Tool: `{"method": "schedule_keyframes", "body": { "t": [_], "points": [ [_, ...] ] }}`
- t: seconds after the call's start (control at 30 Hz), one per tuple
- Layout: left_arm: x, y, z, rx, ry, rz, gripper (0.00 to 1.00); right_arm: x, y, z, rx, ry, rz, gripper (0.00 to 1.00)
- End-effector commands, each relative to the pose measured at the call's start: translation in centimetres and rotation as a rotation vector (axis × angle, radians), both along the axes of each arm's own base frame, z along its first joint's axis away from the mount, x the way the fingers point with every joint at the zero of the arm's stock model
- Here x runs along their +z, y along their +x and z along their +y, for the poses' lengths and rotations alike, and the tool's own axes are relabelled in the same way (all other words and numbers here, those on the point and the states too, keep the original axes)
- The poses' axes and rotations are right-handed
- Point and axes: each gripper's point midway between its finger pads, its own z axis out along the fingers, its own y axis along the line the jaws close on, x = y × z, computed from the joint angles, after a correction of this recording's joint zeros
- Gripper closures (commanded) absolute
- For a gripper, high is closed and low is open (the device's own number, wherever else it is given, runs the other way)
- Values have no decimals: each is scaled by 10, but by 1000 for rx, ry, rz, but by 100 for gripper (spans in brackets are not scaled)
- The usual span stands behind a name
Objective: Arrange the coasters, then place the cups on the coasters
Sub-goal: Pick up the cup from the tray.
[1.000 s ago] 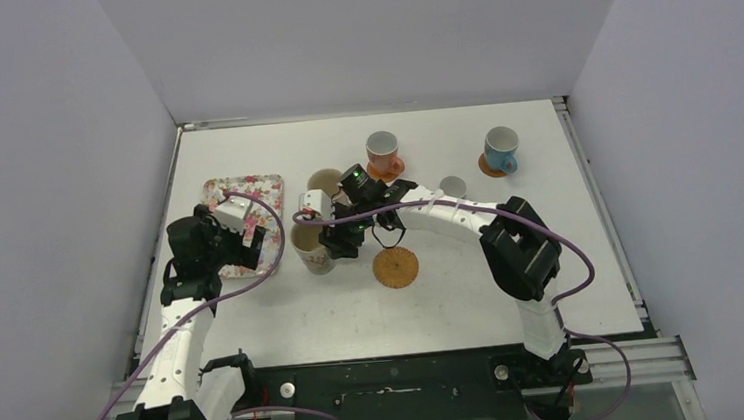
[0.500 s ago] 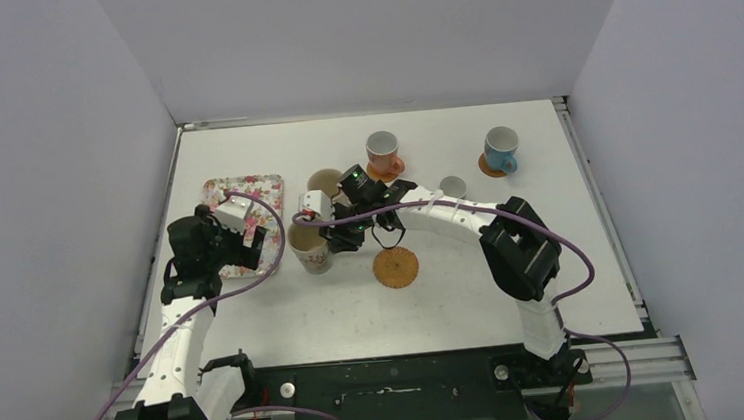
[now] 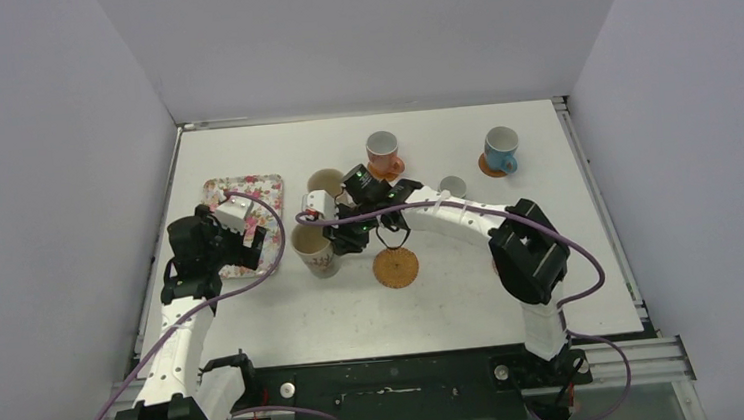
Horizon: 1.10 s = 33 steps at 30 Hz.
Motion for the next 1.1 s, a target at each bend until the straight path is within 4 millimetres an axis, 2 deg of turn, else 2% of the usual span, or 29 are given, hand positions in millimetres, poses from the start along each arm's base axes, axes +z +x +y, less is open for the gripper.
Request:
{"method": "schedule_keyframes", "body": {
  "t": [0.0, 0.47, 0.73, 0.9, 1.07],
  "points": [
    [10, 7, -2, -12, -12, -42, 3, 83, 3, 14, 14, 208, -117, 100],
    [10, 7, -2, -11, -10, -43, 3, 129, 4, -4, 5, 285, -195, 100],
    [8, 8, -2, -14, -13, -37, 3, 159, 5, -22, -28, 302, -263, 100],
    [9, 8, -2, -15, -14, -38, 3, 186, 5, -40, -59, 314, -306, 100],
    [9, 7, -3, -15, -16, -39, 3, 210, 10, -70, -137, 333, -359, 100]
  ]
}}
